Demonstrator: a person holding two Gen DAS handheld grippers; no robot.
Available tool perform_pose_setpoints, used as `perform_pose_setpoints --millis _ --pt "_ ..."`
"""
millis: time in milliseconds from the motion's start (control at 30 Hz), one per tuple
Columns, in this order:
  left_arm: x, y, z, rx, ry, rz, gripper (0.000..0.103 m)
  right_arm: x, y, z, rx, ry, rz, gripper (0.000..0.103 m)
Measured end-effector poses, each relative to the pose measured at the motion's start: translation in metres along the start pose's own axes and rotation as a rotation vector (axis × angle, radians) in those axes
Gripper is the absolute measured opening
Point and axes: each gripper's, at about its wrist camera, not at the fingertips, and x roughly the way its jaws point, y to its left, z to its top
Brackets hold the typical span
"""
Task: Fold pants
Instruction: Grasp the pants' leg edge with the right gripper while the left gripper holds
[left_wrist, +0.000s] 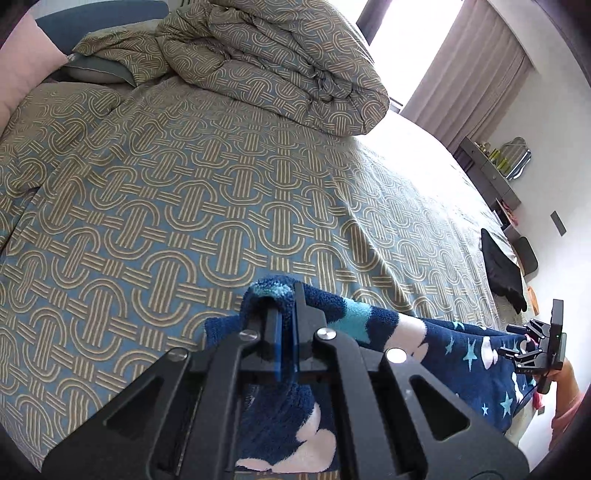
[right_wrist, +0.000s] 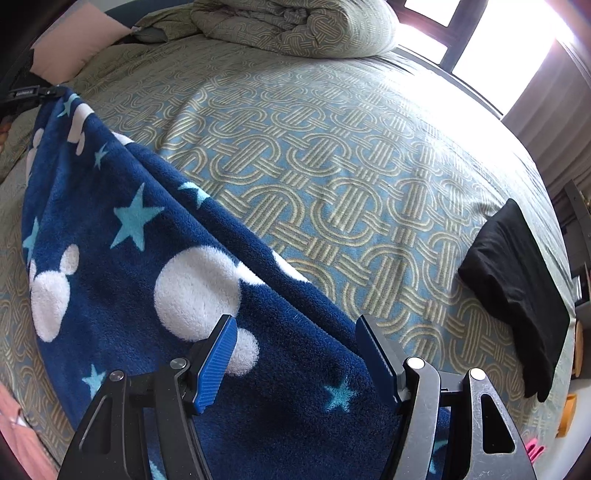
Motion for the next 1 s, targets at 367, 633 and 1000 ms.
perform_pose_setpoints --millis 367,633,1000 --pt "-0.012 -0.002 0.004 -0.004 -0.04 0.01 0.005 0.036 0.011 0.023 -0.147 0.08 0.179 0.08" --pt "0.008 0.009 0.005 -0.029 0.003 0.063 0.005 0.031 0.009 0.033 -0.078 0.048 0.234 0.007" --pt "0.07 0.021 0.007 -0.037 0.168 0.175 0.008 0.043 -0.02 0.024 -0.072 0.023 0.043 0.054"
